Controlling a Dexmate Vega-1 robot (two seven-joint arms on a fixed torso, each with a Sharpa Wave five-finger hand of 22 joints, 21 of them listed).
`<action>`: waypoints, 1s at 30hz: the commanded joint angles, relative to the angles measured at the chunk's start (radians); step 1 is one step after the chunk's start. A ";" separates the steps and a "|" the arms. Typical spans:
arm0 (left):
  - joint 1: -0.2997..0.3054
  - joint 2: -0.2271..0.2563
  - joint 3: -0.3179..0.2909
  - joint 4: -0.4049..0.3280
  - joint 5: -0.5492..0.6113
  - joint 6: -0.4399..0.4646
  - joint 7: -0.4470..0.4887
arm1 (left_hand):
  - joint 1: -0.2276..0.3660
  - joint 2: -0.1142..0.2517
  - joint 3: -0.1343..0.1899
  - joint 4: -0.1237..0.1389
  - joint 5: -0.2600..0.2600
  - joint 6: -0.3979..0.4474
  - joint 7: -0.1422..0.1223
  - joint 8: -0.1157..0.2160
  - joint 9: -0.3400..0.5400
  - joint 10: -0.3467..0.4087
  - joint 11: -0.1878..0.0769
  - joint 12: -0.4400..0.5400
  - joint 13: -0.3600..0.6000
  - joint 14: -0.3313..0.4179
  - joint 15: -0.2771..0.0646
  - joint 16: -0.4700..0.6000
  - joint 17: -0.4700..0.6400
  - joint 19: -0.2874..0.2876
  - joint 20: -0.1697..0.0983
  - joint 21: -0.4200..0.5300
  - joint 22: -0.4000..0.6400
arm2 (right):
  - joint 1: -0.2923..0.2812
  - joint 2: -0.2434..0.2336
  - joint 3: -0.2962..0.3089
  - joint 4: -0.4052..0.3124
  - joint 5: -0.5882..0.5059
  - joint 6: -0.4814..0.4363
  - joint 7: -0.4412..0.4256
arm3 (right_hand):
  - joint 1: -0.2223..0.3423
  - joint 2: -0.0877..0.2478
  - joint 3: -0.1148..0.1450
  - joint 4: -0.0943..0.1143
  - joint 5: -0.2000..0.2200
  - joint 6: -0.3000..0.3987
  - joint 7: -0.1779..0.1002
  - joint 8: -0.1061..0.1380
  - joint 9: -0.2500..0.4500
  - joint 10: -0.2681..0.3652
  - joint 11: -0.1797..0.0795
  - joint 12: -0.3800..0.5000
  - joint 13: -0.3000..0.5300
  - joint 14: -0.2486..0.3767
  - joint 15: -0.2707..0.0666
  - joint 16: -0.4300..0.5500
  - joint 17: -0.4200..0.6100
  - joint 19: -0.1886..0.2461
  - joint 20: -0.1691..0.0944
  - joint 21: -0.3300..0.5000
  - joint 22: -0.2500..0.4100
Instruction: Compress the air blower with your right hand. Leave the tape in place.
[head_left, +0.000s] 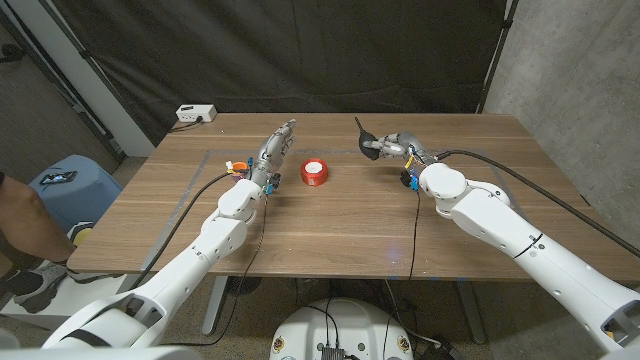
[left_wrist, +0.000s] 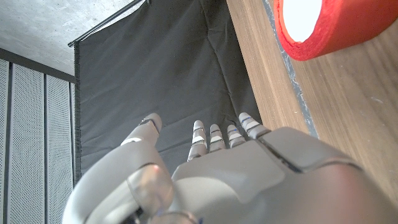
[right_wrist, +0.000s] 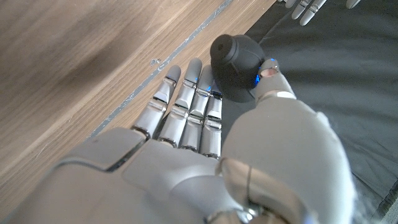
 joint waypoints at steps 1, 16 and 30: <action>-0.007 -0.005 0.005 0.007 0.003 0.003 -0.001 | -0.002 0.004 0.002 -0.003 0.004 0.010 -0.001 0.001 0.003 0.007 -0.001 0.001 0.002 0.002 0.004 0.003 0.002 0.004 0.006 -0.003 0.005 | -0.005 0.007 0.005 0.004 0.004 0.003 -0.030 | 0.020 0.003 0.004 -0.010 0.004 0.029 -0.012 0.011 -0.001 0.033 -0.007 0.011 -0.010 0.034 -0.088 0.013 0.003 0.015 -0.013 0.008 0.005; 0.000 0.000 0.005 -0.009 0.007 0.010 0.008 | -0.003 0.004 0.002 -0.004 0.004 0.010 -0.002 0.001 0.003 0.007 -0.001 0.001 0.002 0.002 0.003 0.003 0.002 0.005 0.006 -0.003 0.005 | -0.022 0.021 0.014 0.009 0.016 0.019 -0.056 | 0.042 0.003 0.011 -0.014 0.004 0.090 -0.028 0.027 -0.010 0.090 -0.032 0.021 -0.025 0.083 -0.120 0.024 0.009 0.039 -0.036 0.016 0.005; 0.006 0.002 0.006 -0.023 0.010 0.015 0.017 | -0.003 0.004 0.002 -0.004 0.004 0.008 -0.002 0.000 0.003 0.007 -0.001 0.000 0.002 0.002 0.003 0.003 0.002 0.004 0.006 -0.003 0.005 | -0.029 0.035 0.020 0.018 0.033 0.029 -0.067 | 0.057 0.003 0.017 -0.014 0.004 0.133 -0.046 0.039 -0.019 0.140 -0.052 0.030 -0.037 0.133 -0.143 0.032 0.013 0.057 -0.056 0.022 0.005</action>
